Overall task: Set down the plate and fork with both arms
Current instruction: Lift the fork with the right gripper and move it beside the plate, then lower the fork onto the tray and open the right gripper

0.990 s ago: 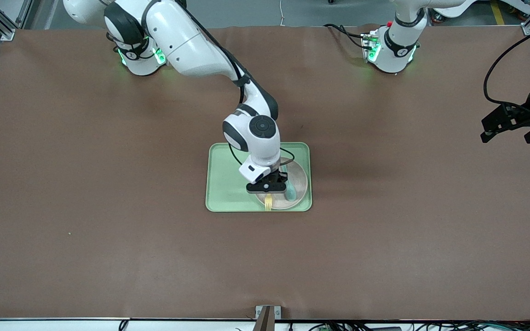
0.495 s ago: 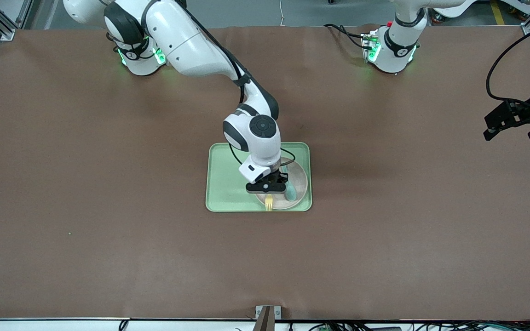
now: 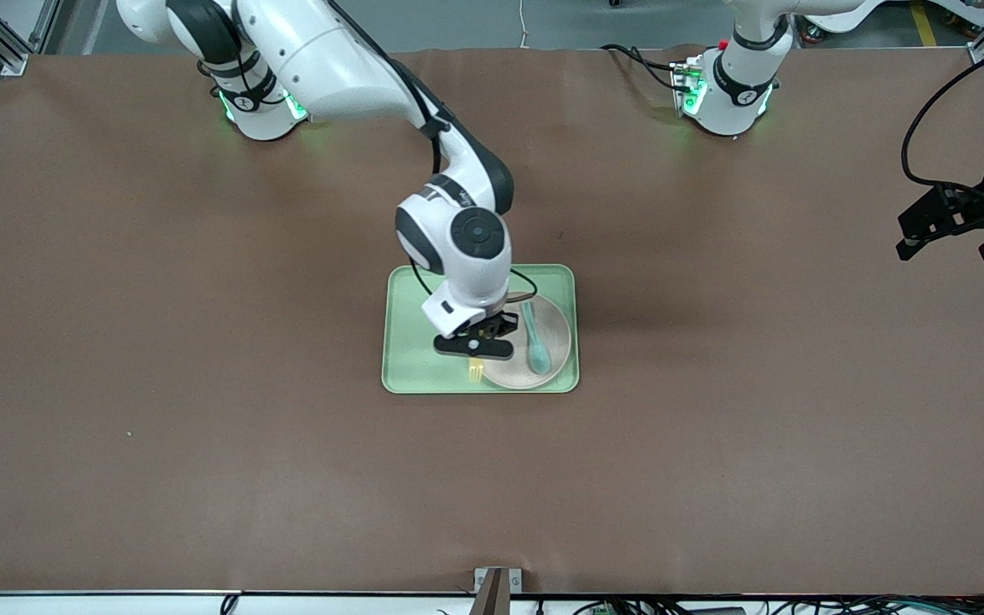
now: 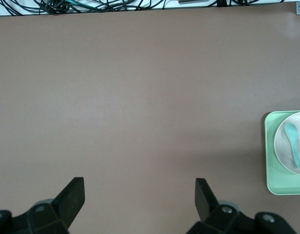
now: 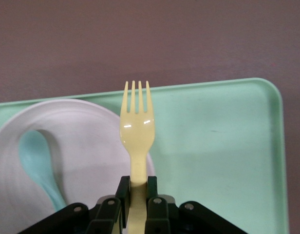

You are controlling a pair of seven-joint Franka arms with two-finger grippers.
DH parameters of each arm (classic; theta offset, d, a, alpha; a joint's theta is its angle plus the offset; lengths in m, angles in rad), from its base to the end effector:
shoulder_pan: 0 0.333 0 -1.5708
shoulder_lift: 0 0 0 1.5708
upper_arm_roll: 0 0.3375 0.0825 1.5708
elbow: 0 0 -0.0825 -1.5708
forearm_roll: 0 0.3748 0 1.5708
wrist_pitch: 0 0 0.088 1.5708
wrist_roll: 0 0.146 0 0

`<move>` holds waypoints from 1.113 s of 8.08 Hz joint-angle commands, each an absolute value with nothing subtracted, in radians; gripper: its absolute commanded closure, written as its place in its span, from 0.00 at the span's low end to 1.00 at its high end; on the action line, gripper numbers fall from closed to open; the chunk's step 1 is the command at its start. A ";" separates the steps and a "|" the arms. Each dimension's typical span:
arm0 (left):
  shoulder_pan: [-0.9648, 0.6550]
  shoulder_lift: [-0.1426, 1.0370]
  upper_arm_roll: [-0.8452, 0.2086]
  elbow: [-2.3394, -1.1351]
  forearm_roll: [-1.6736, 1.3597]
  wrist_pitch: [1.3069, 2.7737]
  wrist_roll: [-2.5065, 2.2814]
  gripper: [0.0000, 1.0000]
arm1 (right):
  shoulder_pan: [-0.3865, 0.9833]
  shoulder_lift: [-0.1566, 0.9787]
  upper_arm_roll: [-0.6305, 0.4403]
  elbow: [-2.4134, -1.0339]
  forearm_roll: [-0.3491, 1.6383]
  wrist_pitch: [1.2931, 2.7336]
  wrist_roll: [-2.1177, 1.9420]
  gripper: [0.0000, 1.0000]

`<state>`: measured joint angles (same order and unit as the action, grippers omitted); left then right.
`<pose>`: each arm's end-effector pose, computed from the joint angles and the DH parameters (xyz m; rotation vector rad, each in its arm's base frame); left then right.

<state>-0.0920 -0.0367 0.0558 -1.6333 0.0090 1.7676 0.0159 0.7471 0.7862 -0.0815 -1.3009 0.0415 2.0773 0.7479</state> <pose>0.5581 -0.0185 0.6172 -3.1239 0.0827 -0.2678 0.5798 0.4766 0.2542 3.1180 -0.1232 0.0131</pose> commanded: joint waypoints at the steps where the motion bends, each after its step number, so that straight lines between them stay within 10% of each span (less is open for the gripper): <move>1: -0.091 -0.048 0.055 -1.623 0.006 1.746 0.029 0.00 | 0.665 0.701 -0.052 -1.492 0.080 2.103 0.617 1.00; 6: -0.091 -0.048 0.055 -1.623 0.006 1.746 0.028 0.00 | 0.658 0.646 -0.051 -1.729 0.080 2.355 0.558 0.96; 9: -0.090 -0.049 0.055 -1.623 0.006 1.746 0.020 0.00 | 0.664 0.646 -0.051 -1.735 0.080 2.353 0.558 0.44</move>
<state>-0.0916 -0.0384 0.0560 -1.6312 0.0090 1.7667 0.0160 0.6635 0.6865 -0.0566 -1.6852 0.0659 2.3414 0.5759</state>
